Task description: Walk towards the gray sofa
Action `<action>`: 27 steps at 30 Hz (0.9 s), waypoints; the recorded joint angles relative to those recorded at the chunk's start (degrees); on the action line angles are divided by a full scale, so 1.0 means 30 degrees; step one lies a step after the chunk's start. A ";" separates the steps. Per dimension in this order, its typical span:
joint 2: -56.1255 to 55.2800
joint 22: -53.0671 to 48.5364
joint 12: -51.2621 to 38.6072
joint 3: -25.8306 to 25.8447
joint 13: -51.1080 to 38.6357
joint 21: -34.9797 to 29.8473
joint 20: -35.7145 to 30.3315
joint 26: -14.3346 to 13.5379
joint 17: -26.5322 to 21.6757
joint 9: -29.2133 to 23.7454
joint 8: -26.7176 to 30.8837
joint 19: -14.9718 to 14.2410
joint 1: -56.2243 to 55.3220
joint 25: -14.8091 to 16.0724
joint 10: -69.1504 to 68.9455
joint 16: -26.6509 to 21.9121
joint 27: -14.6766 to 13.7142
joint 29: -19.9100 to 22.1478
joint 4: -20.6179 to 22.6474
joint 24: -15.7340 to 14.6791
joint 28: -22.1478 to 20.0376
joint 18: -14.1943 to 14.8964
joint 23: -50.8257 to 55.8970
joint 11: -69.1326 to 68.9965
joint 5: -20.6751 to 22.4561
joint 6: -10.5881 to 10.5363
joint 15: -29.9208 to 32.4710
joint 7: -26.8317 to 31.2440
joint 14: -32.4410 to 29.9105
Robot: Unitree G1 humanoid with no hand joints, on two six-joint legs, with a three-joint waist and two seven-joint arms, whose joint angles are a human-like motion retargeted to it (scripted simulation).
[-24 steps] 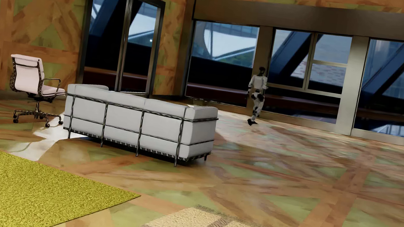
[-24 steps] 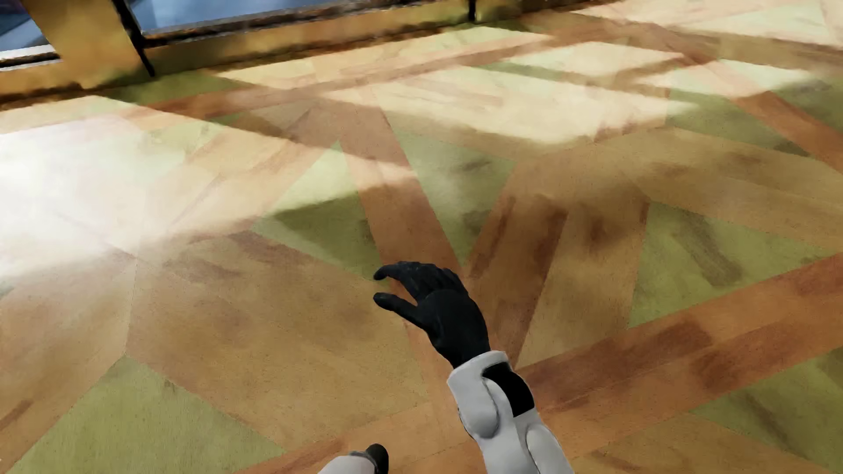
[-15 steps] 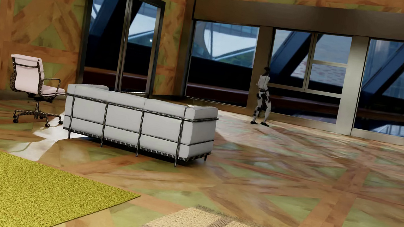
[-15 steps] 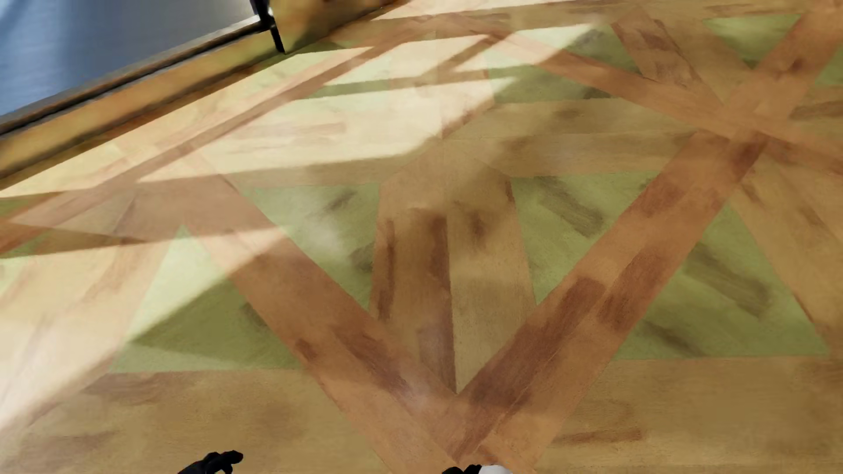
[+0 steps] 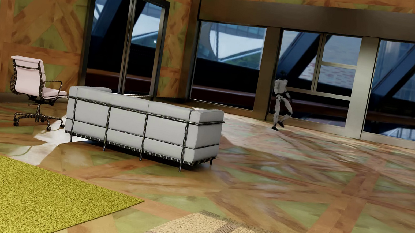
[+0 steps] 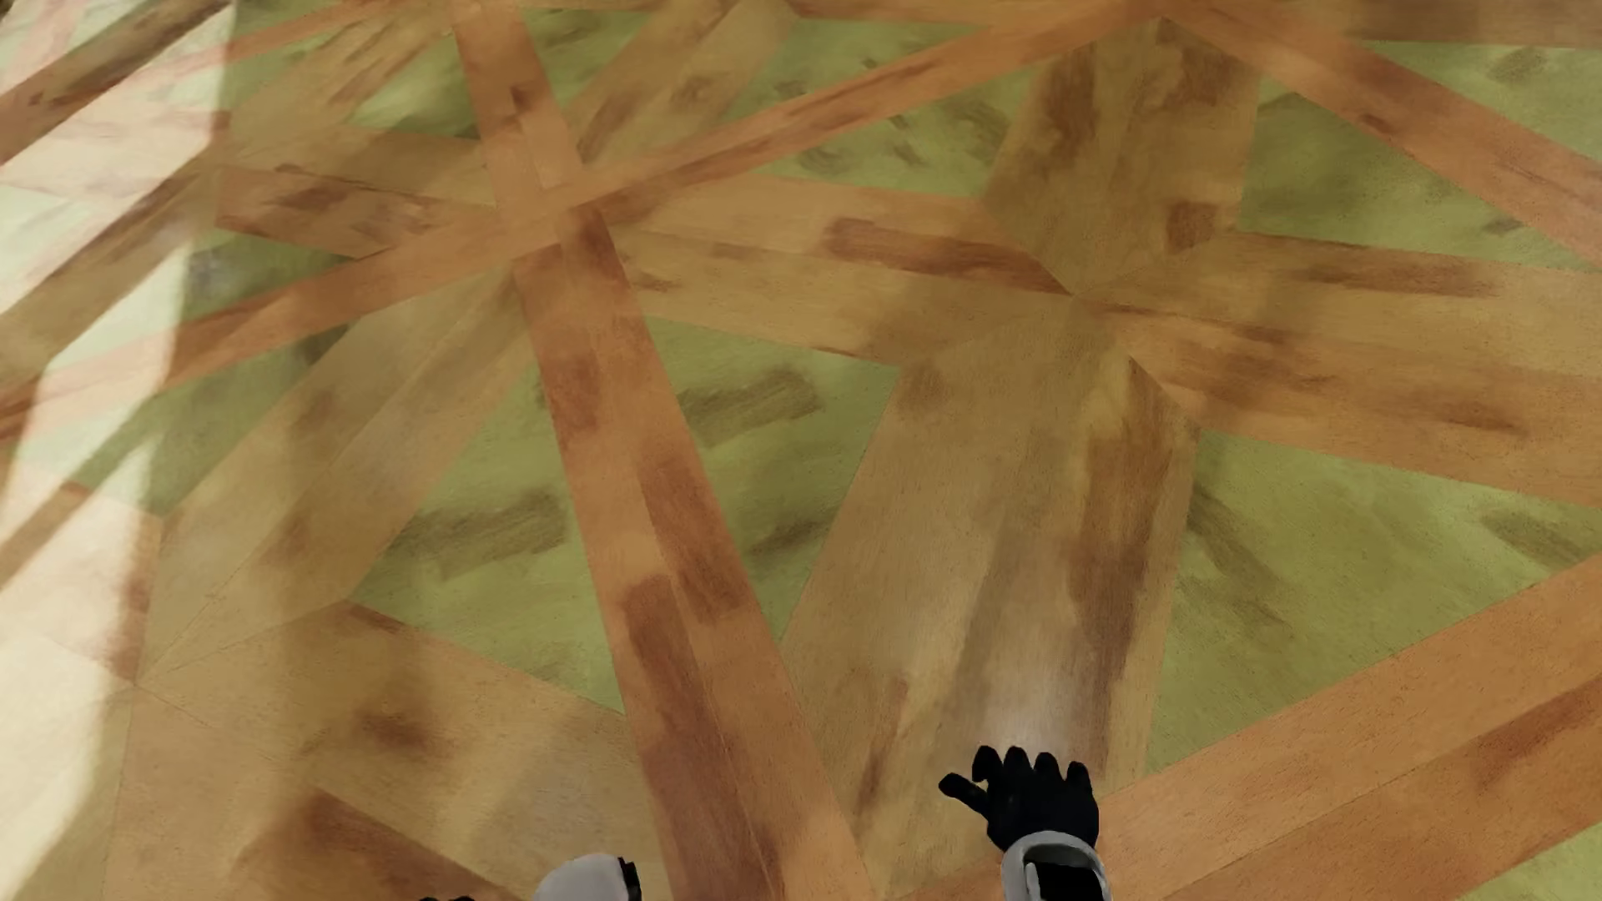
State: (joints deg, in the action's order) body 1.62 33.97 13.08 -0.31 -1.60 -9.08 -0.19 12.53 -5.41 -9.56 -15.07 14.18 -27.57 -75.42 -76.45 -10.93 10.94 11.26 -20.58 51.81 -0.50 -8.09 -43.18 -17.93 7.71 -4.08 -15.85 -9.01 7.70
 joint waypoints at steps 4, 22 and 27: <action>0.0838 -0.2775 0.0341 -0.0230 -0.2359 -0.0910 0.0151 -0.1125 -0.0249 -0.0593 0.6906 -0.0030 -0.1503 0.2883 1.3837 0.2771 -0.0907 0.0776 0.4314 -0.0098 0.1085 0.2499 0.3345 -0.0178 0.0948 0.0035 -0.0709 0.0637 -0.1203; -1.0220 0.0527 -0.3162 0.1689 0.6346 0.0211 -0.0050 -0.0678 -0.3050 -0.0982 -0.1138 -0.5240 1.3237 0.3540 1.9571 0.0325 0.2581 -0.6913 0.6040 -0.1020 0.1394 0.4477 -0.2571 -0.1299 -0.4283 0.2035 0.6850 -0.3209 0.4497; -1.0216 -0.0630 -0.3401 0.2125 0.6239 0.2562 0.0360 0.1022 -0.0670 -0.1237 -0.0653 -0.1858 1.6392 0.2538 1.7578 0.0854 0.2400 -0.7797 0.5636 -0.1821 -0.0568 0.4699 -0.0904 0.0502 -0.2030 0.1331 0.8627 -0.3857 0.2059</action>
State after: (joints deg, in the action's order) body -29.03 32.08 2.88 6.06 17.12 -1.39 0.89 15.60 -7.42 -13.27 -17.03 8.60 21.60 -67.81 -23.71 -8.37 18.15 -12.13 -3.67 46.35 -2.21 6.01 -45.89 -16.43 1.62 -0.09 10.03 -20.58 13.88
